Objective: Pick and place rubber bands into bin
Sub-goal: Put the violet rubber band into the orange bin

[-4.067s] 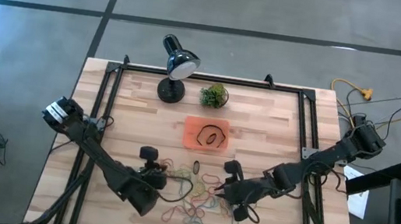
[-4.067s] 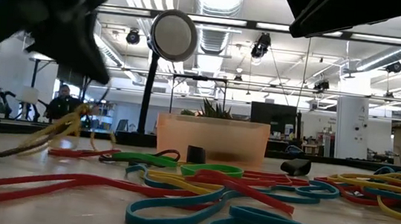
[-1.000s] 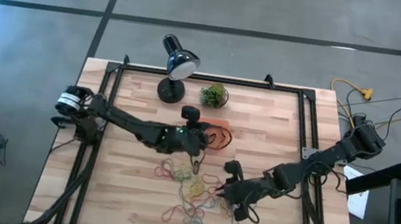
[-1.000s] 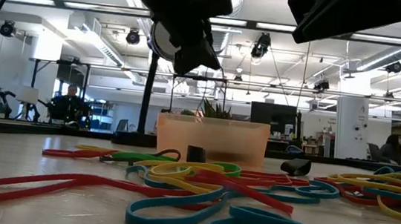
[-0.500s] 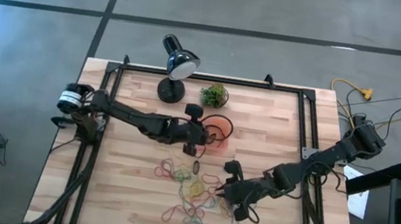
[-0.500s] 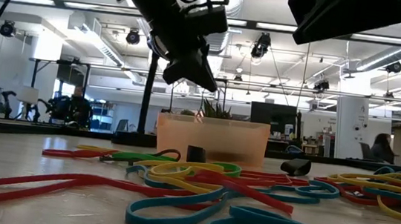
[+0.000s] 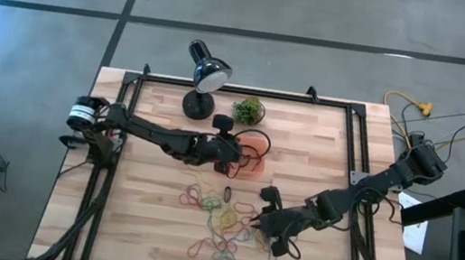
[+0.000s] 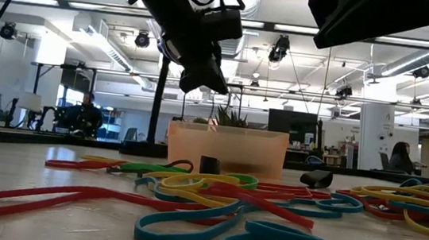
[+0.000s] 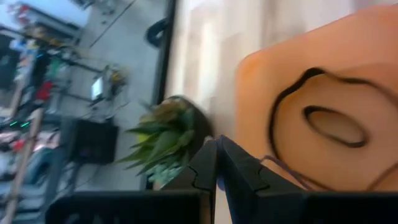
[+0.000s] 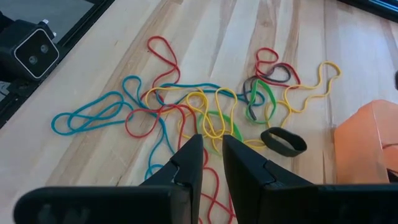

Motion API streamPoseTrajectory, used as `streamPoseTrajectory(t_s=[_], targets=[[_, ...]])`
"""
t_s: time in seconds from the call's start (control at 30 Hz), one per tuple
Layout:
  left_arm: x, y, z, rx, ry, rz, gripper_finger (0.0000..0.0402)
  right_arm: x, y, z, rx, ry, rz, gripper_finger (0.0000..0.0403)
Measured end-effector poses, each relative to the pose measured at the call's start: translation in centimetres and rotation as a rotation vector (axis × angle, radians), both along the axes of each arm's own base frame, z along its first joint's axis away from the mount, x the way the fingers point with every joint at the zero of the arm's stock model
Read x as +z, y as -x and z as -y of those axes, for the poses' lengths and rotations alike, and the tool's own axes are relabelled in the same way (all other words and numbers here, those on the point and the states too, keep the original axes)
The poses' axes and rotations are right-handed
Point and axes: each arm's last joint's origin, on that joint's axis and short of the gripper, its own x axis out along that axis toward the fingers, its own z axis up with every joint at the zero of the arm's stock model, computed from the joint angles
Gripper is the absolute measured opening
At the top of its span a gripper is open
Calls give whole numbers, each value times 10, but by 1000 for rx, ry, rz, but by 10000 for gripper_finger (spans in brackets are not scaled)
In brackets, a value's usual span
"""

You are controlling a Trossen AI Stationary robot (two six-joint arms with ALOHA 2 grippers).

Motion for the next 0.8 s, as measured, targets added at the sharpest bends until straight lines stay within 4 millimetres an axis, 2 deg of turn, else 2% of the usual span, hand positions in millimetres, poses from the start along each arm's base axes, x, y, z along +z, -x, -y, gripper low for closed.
streamPoseTrajectory(t_s=[0.23,0.8], targets=[[0,2,-2,155,-51,58,4,0,0,0,-2,-3,-2,56],[-4,-1,1,64,21,35,7,-1,0,0,-3,-3,-2,56]])
